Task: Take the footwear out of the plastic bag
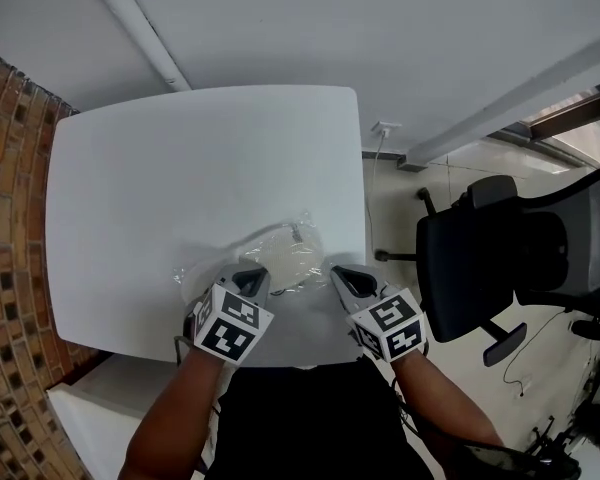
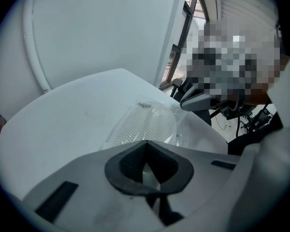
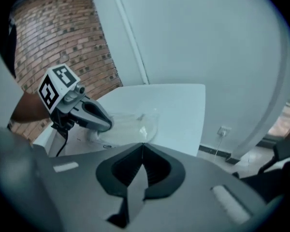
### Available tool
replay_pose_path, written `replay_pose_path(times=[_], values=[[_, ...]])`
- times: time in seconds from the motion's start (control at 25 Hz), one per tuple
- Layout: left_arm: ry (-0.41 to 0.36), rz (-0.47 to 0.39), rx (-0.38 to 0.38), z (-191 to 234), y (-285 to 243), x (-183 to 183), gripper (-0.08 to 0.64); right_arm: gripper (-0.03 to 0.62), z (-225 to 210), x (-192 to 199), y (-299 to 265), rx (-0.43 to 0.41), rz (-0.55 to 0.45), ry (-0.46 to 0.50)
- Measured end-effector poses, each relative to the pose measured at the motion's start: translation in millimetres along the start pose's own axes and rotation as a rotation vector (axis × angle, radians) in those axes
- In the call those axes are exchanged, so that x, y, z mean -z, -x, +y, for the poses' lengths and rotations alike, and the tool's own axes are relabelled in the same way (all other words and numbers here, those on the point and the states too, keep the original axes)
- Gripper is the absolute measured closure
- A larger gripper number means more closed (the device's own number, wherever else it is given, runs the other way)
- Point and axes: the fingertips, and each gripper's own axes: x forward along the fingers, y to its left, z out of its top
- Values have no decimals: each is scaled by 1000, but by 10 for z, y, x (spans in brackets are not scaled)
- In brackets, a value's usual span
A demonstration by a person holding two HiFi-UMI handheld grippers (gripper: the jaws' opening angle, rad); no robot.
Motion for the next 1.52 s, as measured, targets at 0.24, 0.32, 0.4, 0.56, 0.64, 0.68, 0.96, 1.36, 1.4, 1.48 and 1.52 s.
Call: replay_pose_path(times=[0.24, 0.32, 0.4, 0.56, 0.64, 0.68, 0.96, 1.36, 1.4, 1.48, 1.52], values=[[-47, 16, 15, -53, 22, 50, 554, 589, 47, 120, 98, -21, -28, -161], [-49, 20, 17, -63, 30, 72, 554, 589, 73, 185, 131, -38, -24, -251], [-43, 20, 16, -70, 36, 98, 554, 578, 86, 258, 177, -58, -23, -344], [-31, 6, 15, -70, 47, 116, 554, 578, 96, 349, 232, -77, -17, -362], [-32, 4, 14, -70, 55, 123, 554, 588, 97, 342, 237, -70, -11, -333], [-34, 6, 14, -68, 62, 130, 554, 589, 98, 323, 238, -66, -8, -312], [-45, 23, 3, -11, 100, 193, 554, 591, 2, 262, 227, -23, 32, -181], [-57, 12, 43, 47, 154, 229, 554, 590, -15, 371, 238, -54, 50, -283], [-58, 12, 51, 45, 159, 241, 554, 590, 11, 405, 240, -64, 57, -294], [-47, 11, 69, 45, 168, 259, 554, 589, 60, 485, 237, -88, 77, -314], [-39, 9, 78, 45, 172, 262, 554, 589, 80, 523, 235, -100, 88, -326]])
